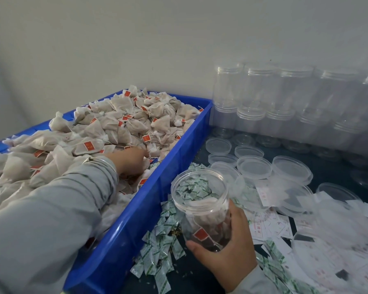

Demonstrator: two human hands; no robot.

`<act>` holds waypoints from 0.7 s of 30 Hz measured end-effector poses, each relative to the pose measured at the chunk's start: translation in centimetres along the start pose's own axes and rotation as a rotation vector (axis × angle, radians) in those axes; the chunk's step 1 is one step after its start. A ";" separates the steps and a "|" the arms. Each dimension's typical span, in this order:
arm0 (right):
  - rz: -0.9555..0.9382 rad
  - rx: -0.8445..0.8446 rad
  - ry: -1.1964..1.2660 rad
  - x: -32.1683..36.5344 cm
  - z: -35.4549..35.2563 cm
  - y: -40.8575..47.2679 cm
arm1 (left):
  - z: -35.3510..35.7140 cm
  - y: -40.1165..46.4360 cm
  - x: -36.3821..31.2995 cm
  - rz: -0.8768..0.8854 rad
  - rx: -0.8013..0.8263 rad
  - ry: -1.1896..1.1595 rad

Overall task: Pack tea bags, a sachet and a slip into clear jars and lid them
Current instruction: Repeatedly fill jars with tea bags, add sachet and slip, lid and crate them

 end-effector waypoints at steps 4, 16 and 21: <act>0.009 -0.039 0.056 0.2 -0.2 0.0 | -0.1 -0.1 -0.3 -0.027 -0.068 0.010; 0.020 -0.038 0.082 0.0 -0.5 0.0 | -1.7 -0.8 0.0 -0.044 -0.263 -0.286; 0.017 -0.045 0.068 0.0 -0.4 0.0 | -3.0 -1.1 0.1 -0.084 -0.380 -0.575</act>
Point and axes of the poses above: each hand's wrist, its own y-axis towards the middle knuckle, its own z-axis out of the palm, x = y × z, the point moved 2 cm from there along y, towards the middle knuckle, and after that the axes turned 8 degrees about z, right-handed, at the moved point
